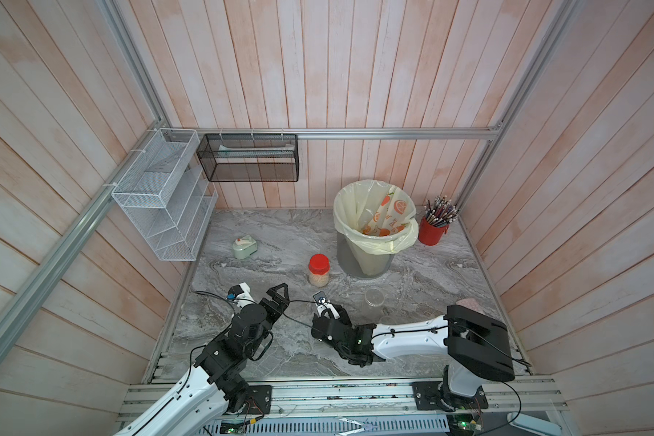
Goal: Empty expired oatmeal from jars
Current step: Place the jar at the center of the board.
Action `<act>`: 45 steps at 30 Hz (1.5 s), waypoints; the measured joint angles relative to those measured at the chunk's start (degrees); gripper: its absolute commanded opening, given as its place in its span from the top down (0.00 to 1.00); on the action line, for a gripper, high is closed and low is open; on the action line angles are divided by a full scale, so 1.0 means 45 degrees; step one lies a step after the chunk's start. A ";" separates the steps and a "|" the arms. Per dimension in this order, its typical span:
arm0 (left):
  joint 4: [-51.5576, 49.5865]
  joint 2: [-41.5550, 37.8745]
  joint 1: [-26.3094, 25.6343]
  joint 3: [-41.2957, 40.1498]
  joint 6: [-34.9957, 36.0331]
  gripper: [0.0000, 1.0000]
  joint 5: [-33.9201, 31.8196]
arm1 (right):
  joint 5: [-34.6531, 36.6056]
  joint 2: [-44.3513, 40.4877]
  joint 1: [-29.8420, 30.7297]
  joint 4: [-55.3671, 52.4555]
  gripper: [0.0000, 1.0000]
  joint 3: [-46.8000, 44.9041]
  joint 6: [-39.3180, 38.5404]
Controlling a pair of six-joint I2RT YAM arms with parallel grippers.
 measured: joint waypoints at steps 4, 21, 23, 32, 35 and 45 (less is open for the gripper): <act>0.0000 0.0010 0.0000 0.0000 -0.0039 0.00 0.0000 | 0.0238 0.0029 0.0083 -0.0136 0.74 0.0019 0.0466; -0.0029 0.0097 0.0000 0.0000 -0.0068 0.00 0.0000 | 0.0398 -0.0238 0.0165 -0.0306 0.16 -0.0539 0.1588; -0.0029 0.0155 0.0000 0.0000 -0.0029 0.00 0.0005 | 0.0403 -0.0238 0.0189 -0.0350 0.12 -0.0529 0.1632; -0.0204 0.0180 0.0000 0.0000 0.0291 0.00 -0.0053 | 0.0398 -0.0544 0.0214 -0.0510 0.02 -0.0442 0.1671; -0.0223 0.0253 0.0000 0.0000 0.0452 0.00 -0.0107 | 0.0403 -0.1015 0.0214 -0.0520 0.02 -0.0442 0.1676; -0.0330 0.1064 0.0000 0.0495 0.1671 0.00 -0.0359 | 0.0340 -0.2492 0.0291 -0.0743 0.02 -0.0442 0.1530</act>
